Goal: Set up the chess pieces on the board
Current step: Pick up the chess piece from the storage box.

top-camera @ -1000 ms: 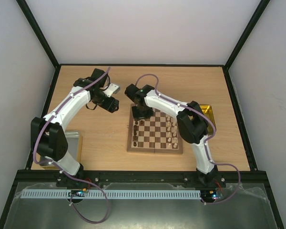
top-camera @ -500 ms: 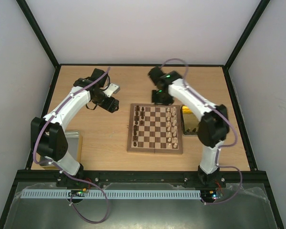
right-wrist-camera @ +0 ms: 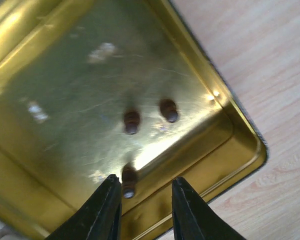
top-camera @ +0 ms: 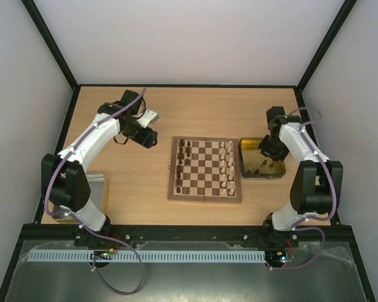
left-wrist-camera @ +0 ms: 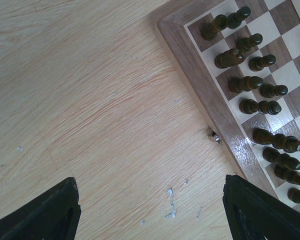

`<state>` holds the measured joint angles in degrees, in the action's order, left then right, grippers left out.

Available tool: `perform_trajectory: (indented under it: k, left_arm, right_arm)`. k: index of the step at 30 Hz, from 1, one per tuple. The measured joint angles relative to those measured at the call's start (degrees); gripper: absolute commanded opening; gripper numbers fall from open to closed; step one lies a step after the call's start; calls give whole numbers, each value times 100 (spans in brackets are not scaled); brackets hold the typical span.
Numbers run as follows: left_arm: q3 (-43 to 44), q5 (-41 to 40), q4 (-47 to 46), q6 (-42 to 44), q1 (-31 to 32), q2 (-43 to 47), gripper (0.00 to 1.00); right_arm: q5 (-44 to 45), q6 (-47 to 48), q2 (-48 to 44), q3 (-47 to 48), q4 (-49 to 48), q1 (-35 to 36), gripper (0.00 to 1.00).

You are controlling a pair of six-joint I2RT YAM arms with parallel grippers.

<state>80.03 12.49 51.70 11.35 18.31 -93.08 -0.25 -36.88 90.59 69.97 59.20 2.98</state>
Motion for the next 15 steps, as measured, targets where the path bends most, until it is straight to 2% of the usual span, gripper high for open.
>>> perform_trajectory:
  k: [6,15]
  left_arm:
    - [7,0,2,0,2,-37,78]
    - [31,-2,4,0,17,-39,78]
  right_arm:
    - [-295,-131,-138,-649,-470,-551,26]
    - [-647,-210,-68,-791,-1082,-833,26]
